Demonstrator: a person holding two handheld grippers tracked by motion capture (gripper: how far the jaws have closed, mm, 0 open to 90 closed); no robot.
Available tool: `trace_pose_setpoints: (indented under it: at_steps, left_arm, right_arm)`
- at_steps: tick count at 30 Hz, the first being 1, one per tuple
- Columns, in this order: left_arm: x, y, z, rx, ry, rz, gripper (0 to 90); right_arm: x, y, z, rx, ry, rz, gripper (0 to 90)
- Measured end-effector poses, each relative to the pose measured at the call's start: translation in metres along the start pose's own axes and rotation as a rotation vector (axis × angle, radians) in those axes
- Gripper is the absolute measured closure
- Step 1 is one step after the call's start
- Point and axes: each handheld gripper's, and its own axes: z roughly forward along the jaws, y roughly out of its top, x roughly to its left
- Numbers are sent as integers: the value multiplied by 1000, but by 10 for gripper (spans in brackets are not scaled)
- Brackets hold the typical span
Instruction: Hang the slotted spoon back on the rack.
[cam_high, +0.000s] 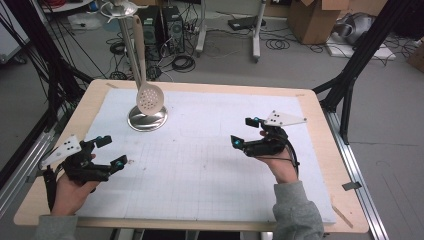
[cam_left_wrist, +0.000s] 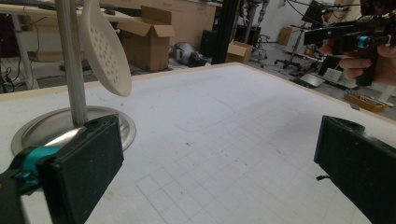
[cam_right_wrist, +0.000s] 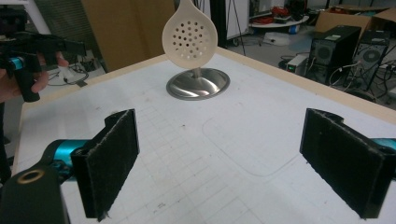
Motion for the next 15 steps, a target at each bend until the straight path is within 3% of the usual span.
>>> trace_pose_setpoints:
  at_steps: [4, 7, 15]
  left_arm:
    - [1, -1, -1, 1, 5, -4, 17]
    - [1, -1, 0, -1, 5, -4, 18]
    - [1, -1, 1, 4, 5, -1, 18]
  right_arm:
    - [1, -7, -5, 11, -11, 2, 106]
    - [0, -10, -7, 35, 15, 42, 104]
    - [3, -25, -17, 30, -17, 19, 104]
